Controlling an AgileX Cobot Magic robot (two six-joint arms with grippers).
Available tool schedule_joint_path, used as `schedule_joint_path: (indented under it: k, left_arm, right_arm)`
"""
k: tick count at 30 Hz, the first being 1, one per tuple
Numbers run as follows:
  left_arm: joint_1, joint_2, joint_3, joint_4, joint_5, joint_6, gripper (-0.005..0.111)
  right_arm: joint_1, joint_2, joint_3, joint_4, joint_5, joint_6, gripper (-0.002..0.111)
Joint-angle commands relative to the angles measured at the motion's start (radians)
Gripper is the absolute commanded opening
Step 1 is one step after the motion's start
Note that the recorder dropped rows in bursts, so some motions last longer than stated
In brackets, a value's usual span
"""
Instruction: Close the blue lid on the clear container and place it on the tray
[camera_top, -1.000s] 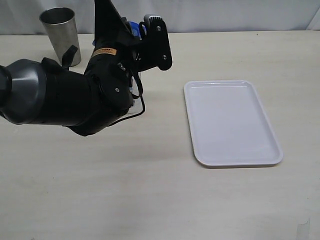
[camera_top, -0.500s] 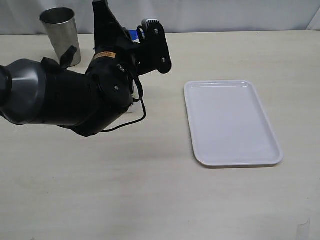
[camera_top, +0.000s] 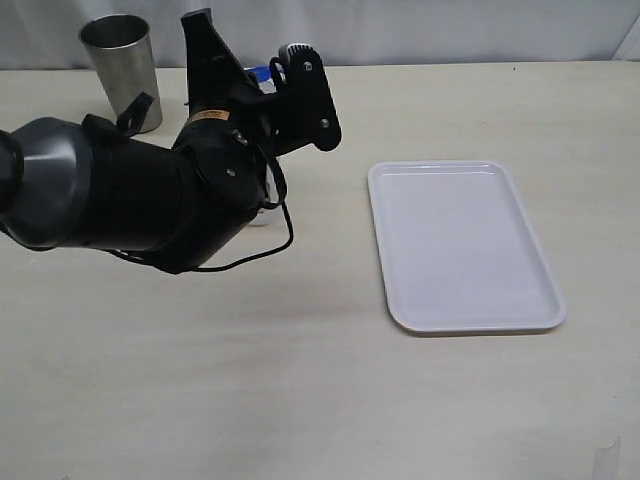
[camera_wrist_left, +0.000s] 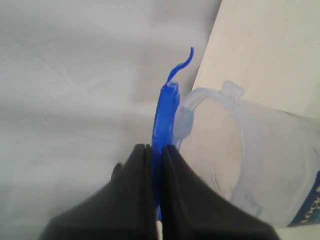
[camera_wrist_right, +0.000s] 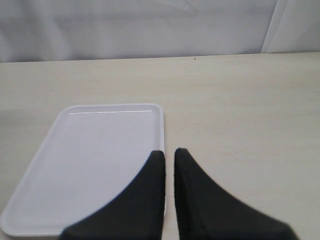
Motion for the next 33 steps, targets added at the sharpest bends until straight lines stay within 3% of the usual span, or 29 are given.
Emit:
schedule_joint_path:
  k: [1, 11, 33]
  left_arm:
    - [-0.001, -0.01, 0.002, -0.031, 0.022, 0.03, 0.0]
    - [-0.001, -0.01, 0.002, -0.058, 0.063, 0.03, 0.0]
    - [-0.022, -0.01, 0.002, -0.032, -0.022, 0.03, 0.0]
  right_arm:
    - [-0.003, -0.001, 0.003, 0.003, 0.001, 0.0, 0.007]
    - [-0.003, -0.001, 0.003, 0.003, 0.001, 0.0, 0.007]
    - [-0.003, -0.001, 0.003, 0.003, 0.001, 0.0, 0.007]
